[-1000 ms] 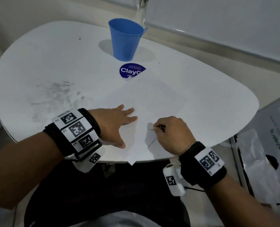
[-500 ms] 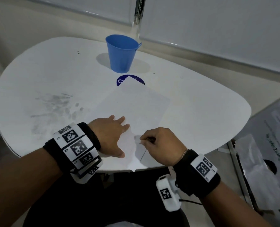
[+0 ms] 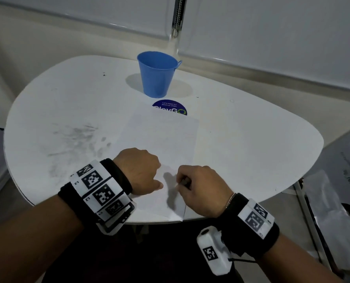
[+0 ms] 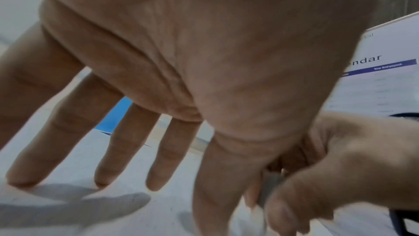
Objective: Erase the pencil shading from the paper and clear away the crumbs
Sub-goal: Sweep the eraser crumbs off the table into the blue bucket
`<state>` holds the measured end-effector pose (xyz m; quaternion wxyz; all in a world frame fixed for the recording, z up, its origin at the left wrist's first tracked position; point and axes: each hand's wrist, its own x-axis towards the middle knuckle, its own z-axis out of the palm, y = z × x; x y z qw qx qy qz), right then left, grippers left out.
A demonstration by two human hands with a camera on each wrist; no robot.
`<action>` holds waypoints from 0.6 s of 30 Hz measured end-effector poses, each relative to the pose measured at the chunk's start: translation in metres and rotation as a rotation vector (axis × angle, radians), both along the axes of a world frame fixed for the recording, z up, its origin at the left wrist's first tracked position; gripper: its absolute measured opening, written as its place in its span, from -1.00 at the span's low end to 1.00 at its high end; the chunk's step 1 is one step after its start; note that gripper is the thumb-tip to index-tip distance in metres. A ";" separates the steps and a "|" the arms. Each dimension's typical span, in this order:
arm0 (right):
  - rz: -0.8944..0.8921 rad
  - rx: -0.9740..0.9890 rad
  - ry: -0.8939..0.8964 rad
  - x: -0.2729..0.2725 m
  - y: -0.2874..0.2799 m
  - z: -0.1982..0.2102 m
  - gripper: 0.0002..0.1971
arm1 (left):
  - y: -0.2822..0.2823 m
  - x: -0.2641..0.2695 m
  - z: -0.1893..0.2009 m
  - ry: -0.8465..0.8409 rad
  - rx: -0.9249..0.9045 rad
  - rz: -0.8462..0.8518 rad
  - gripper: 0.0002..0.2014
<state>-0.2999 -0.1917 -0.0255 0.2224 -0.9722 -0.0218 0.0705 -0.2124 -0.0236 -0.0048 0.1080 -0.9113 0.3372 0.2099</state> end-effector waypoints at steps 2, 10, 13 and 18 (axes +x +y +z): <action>0.034 -0.064 0.006 0.008 -0.003 0.007 -0.94 | 0.002 0.003 0.005 0.032 -0.096 0.016 -0.53; 0.095 -0.117 -0.097 0.045 0.007 0.024 -0.89 | 0.005 0.026 0.016 0.012 -0.629 0.214 -0.82; 0.058 -0.112 -0.087 0.060 0.012 0.025 -0.91 | 0.008 0.031 0.016 -0.052 -0.709 0.288 -0.88; -0.004 -0.129 -0.087 0.075 0.012 0.019 -0.90 | 0.014 0.038 0.009 0.061 -0.715 0.315 -0.65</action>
